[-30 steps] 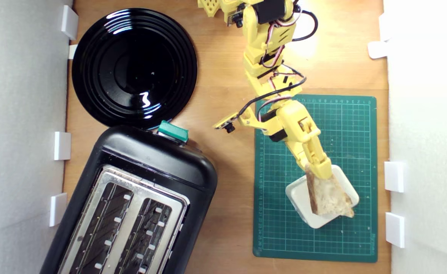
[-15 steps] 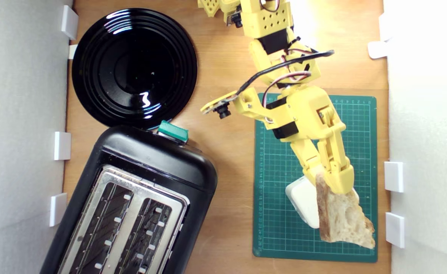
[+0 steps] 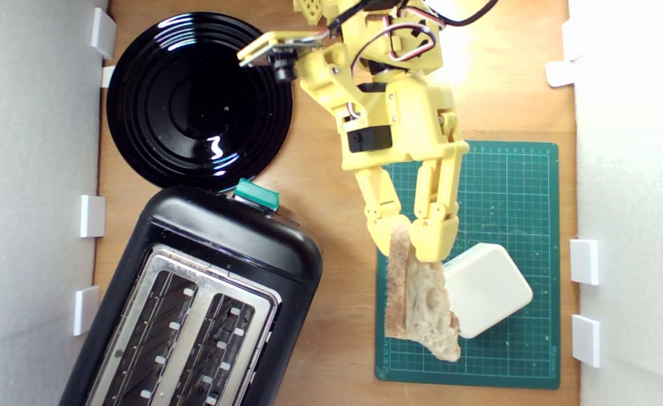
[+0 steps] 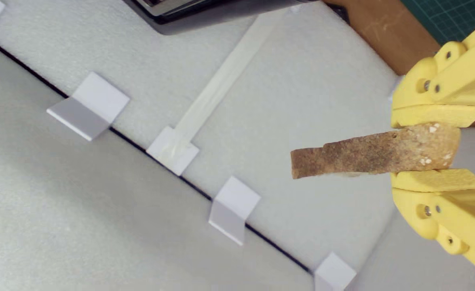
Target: Pick bread and place in toaster
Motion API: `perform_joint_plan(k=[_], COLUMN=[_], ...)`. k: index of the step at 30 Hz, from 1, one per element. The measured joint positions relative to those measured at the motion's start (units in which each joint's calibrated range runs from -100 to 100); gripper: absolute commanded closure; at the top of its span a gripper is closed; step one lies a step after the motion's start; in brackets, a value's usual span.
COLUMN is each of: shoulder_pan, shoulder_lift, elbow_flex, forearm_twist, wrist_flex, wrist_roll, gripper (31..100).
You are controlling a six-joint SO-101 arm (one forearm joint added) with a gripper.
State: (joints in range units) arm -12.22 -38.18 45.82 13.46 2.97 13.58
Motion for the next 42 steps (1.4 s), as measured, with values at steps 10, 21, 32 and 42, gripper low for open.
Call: perform_joint_plan(k=[10,21,32,42], shoulder_pan=[4.85,11.99,18.86,24.53], shoulder_lift=[-0.84,-1.01,1.76,1.85], elbow_flex=[-16.18,-25.24,-40.87,-42.53], forearm_twist=[-0.09,-10.75,-11.64,-9.33], wrist_flex=[16.36,18.64,37.97,40.25], wrist_roll=[6.42,24.42,36.27,39.43], gripper=[81.8,81.8,81.8,81.8])
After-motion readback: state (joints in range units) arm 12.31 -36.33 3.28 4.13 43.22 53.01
